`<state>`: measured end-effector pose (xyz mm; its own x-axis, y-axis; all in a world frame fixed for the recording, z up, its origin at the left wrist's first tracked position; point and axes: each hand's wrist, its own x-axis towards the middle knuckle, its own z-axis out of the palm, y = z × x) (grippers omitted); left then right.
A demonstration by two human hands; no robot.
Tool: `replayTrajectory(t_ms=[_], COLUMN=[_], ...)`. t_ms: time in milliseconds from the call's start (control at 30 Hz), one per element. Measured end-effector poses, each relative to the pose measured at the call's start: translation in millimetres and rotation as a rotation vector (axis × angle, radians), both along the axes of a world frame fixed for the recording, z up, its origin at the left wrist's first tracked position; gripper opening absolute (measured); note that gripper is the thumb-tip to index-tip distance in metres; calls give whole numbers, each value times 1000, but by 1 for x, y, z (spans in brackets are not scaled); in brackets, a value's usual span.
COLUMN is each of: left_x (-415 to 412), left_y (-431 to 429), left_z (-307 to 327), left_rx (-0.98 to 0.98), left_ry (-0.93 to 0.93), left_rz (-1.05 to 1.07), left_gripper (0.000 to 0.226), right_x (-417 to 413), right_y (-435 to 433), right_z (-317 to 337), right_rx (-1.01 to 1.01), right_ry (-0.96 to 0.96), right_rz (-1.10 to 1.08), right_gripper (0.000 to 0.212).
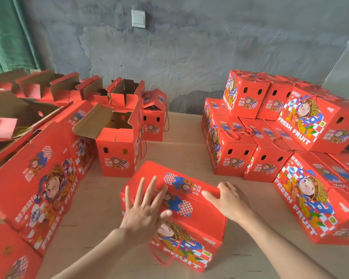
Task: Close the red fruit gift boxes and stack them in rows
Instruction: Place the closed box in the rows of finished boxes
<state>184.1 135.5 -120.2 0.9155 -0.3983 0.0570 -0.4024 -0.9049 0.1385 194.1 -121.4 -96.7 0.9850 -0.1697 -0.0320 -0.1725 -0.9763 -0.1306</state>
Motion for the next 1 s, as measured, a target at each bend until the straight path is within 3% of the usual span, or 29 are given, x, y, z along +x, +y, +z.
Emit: replayTrajectory(t_ms=[233,333,367,500,633,767,867,1000], left_x=[58,64,63,61,57,61,57,51], left_y=[-46,-61,-63,-71,-70,-67,-71,-88], left_z=[-16,-16,-18,-23,-5,37,76,121], left_rx=[-493,-793,-852,-897,-940,-949,-1038,-1163], left_ry=[252,463,476,310,234,155,154,146], left_rz=[198,216,253,444,472,333,199,-14], left_gripper=[73,90,93,55,55,33,26,27], right_x=[-44,-55,-57,-51,-35,-8,5,8], right_y=[-10,-13,-15,-26,-27,-16,-6,16], right_z=[2,1,2,7,12,20,50,88], right_rx=[-50,24,89,645,1232,1352,1345,1607], right_ry=[15,39,60,251,240,-10,-121,26], right_rz=[-134,-149,-154,-147,-288,-381,-308,-159], right_gripper=[67,59,54,46,7,14,24,17])
